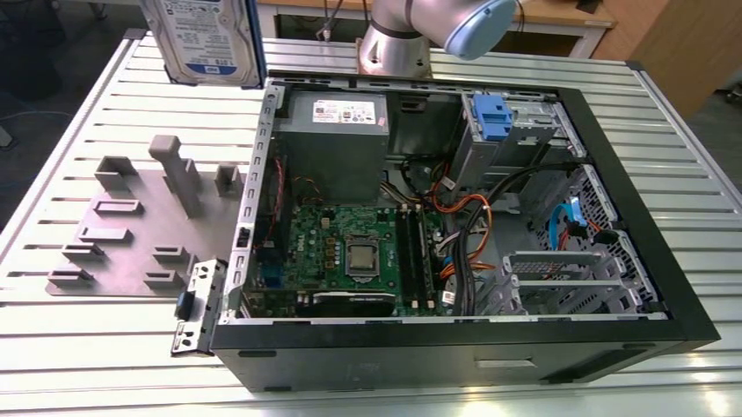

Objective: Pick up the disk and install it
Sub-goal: 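Pick up the disk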

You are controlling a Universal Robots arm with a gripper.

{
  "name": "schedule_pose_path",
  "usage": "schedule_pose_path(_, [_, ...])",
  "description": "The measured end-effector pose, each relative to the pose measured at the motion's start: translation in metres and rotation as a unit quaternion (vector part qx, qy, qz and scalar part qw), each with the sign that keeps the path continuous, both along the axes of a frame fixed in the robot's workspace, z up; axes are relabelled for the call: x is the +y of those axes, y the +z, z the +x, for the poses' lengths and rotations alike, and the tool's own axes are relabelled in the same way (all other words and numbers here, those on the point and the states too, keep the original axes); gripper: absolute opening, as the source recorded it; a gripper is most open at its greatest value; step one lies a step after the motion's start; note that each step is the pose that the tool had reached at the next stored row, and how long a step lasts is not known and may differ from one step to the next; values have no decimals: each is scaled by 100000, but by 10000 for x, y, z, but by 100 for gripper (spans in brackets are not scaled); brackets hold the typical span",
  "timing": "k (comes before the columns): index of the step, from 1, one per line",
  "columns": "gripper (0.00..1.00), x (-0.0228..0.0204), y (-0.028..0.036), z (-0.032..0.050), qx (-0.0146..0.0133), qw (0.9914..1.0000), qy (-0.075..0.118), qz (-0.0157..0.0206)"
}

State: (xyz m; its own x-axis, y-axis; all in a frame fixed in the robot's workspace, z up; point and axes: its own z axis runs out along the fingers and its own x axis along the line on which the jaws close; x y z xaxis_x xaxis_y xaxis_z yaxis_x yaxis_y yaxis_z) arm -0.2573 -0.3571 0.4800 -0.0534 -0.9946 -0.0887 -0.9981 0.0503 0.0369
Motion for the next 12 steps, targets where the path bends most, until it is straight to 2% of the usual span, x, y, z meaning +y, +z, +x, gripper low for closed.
schedule_pose_path(12, [35, 0, 0, 235, 16, 100000, 3, -3])
